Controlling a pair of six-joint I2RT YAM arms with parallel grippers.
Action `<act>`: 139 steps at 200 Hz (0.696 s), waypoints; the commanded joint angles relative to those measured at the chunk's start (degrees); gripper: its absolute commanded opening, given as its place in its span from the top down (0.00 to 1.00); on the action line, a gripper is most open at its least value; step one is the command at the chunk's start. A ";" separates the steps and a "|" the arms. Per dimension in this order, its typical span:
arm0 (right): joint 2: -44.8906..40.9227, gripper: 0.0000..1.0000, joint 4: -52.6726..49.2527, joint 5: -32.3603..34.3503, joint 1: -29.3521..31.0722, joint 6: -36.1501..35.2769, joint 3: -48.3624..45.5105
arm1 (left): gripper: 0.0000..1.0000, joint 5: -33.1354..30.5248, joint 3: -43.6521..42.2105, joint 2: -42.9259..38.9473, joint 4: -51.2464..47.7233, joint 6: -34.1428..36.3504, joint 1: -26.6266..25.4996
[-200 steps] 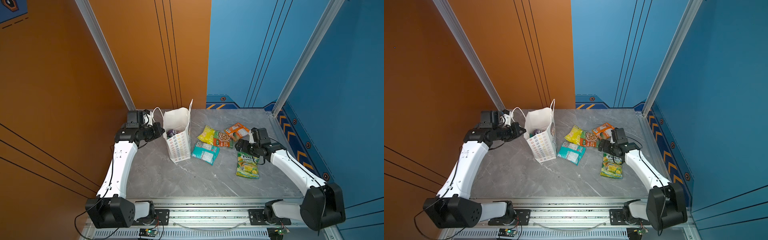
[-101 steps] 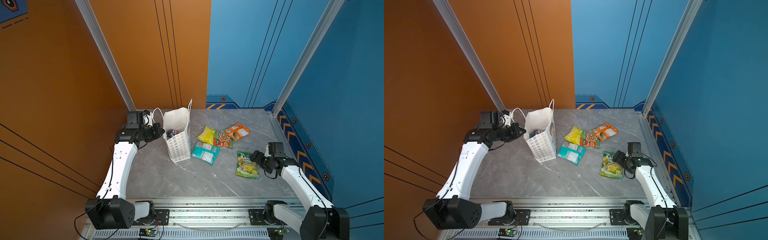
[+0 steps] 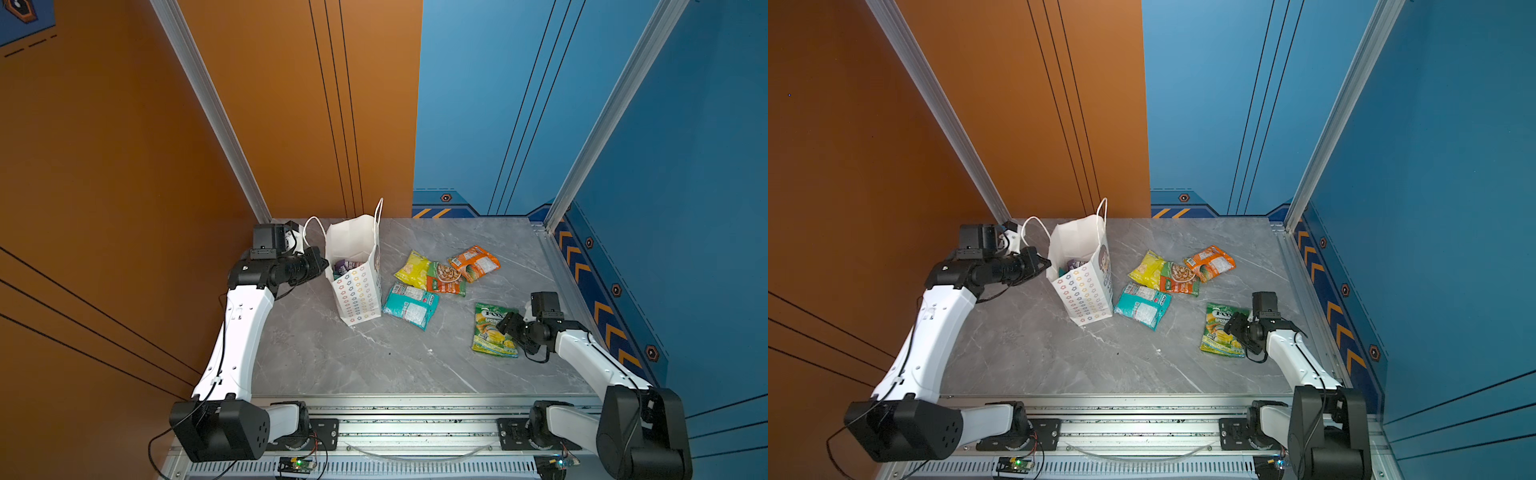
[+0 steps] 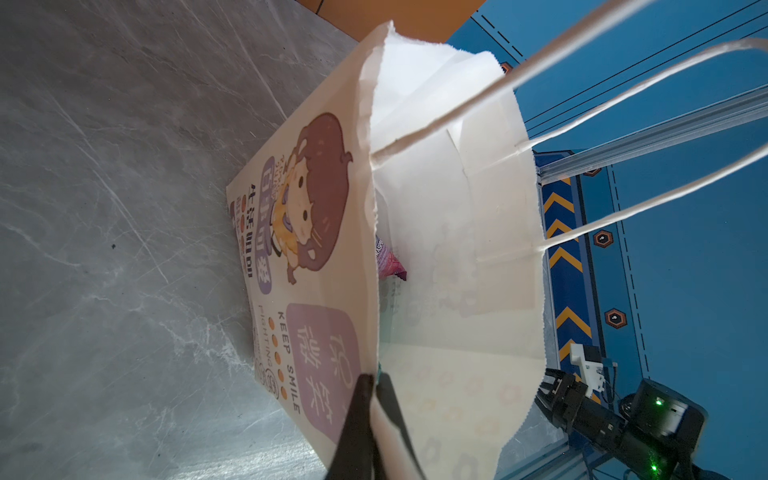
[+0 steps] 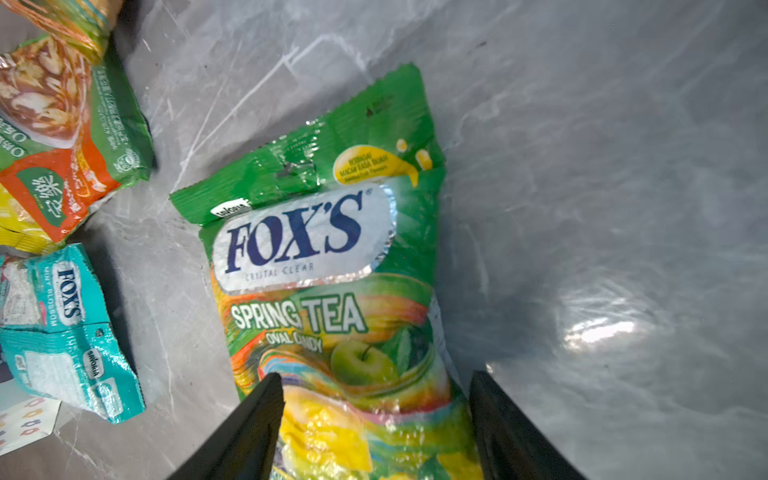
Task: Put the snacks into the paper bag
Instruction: 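Lower the right gripper and grasp the green Fox's Spring Tea packet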
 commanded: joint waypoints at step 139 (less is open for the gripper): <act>2.36 0.82 5.97 3.13 4.24 0.41 0.78 | 1.00 1.88 -0.48 -0.87 -0.77 0.49 0.37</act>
